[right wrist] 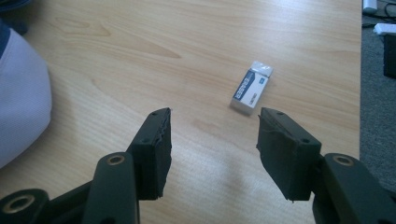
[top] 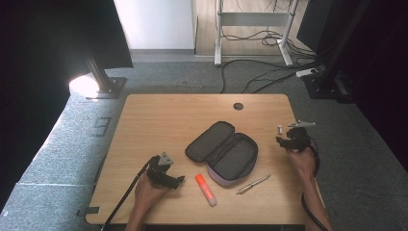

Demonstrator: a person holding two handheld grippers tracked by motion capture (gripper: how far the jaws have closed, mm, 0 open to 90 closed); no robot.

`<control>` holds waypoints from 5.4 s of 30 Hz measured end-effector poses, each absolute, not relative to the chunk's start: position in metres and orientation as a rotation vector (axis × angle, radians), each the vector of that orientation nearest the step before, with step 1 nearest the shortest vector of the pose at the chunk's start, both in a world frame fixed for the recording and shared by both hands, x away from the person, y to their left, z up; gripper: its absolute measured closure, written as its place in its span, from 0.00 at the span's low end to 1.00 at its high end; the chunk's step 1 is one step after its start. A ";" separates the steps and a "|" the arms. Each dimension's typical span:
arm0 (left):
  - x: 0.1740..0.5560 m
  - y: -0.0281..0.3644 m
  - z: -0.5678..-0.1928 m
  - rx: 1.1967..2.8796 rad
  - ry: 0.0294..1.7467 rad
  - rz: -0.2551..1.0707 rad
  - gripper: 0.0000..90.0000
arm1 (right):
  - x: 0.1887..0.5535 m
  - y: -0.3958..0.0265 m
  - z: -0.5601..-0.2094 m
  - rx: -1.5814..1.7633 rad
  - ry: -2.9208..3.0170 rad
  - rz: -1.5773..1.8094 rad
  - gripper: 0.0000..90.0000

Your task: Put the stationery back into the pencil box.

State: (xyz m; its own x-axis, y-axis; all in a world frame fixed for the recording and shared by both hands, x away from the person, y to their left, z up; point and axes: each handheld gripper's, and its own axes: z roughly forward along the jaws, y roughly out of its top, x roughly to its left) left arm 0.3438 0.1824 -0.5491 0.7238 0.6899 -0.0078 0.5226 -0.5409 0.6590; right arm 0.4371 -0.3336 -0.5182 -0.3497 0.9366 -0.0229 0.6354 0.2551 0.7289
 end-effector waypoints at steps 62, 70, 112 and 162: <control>0.344 0.182 -0.549 2.274 0.914 0.335 0.00 | 0.487 -0.345 -0.541 1.551 2.041 0.878 0.80; 0.344 0.182 -0.549 2.274 0.914 0.335 0.00 | 0.479 -0.341 -0.535 1.485 2.077 0.866 0.80; 0.343 0.183 -0.549 2.273 0.911 0.336 0.01 | 0.429 -0.313 -0.497 1.360 2.149 1.027 0.80; 0.343 0.183 -0.549 2.273 0.911 0.336 0.01 | 0.397 -0.238 -0.473 1.131 2.285 1.149 0.80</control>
